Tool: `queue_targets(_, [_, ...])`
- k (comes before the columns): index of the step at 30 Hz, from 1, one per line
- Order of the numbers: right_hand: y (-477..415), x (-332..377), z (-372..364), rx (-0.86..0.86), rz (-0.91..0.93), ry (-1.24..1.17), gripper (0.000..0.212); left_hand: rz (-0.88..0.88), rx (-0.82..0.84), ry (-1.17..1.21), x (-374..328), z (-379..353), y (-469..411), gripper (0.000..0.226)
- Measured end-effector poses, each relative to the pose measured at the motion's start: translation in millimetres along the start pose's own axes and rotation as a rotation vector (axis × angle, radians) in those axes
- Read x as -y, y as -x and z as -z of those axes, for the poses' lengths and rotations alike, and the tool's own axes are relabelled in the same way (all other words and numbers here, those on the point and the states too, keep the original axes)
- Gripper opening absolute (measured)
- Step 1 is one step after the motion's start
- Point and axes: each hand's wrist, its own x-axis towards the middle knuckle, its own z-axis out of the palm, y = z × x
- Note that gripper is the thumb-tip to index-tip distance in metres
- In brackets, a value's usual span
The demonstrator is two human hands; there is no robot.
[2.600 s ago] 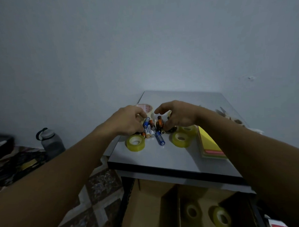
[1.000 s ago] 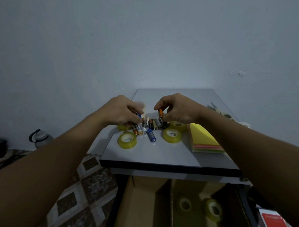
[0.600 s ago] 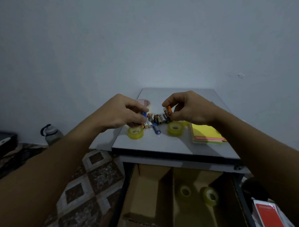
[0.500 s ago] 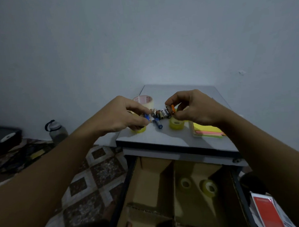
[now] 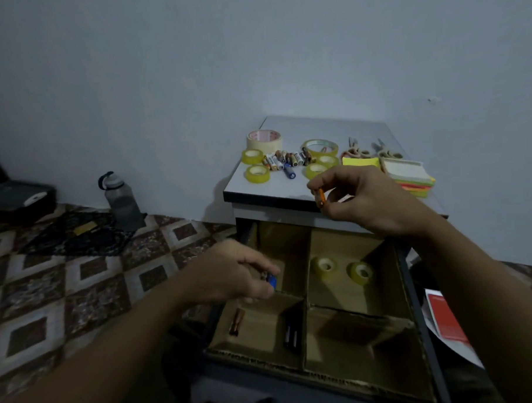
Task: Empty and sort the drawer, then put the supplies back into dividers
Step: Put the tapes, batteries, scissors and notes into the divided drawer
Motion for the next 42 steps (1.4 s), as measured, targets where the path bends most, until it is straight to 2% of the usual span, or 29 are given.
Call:
queue_targets(4, [14,-2,-7,0.021,-0.027,0.013,0.036,0.049,0.129,-0.112,15,-29,11,0.031])
queue_targets(7, [18,-2,-11,0.032,-0.039,0.025,0.036,0.09,0.153,-0.226,29,-46,-2,0.032])
queue_targets(10, [22,-1,-15,0.04,-0.052,0.006,0.036,0.038,0.187,-0.396,40,-61,-23,0.037])
queue_targets(15, [29,-2,-18,0.046,-0.101,0.01,0.035,-0.004,0.183,-0.543,58,-85,-38,0.041])
queue_targets(18, [32,-5,-20,0.049,-0.104,0.015,0.035,-0.025,0.141,-0.547,67,-91,-41,0.019])
queue_targets(25, [34,-7,-22,0.05,-0.111,0.018,0.034,-0.064,0.135,-0.576,70,-86,-36,0.039])
queue_targets(29, [35,-8,-23,0.054,-0.108,0.008,0.034,-0.036,0.035,-0.595,69,-82,-31,0.009])
queue_targets(34, [33,-10,-24,0.051,-0.116,-0.006,0.033,0.054,0.191,-0.626,61,-80,-30,0.018])
queue_targets(42, [33,-11,-29,0.064,-0.147,-0.002,0.035,0.075,0.213,-0.64,58,-77,-32,0.032])
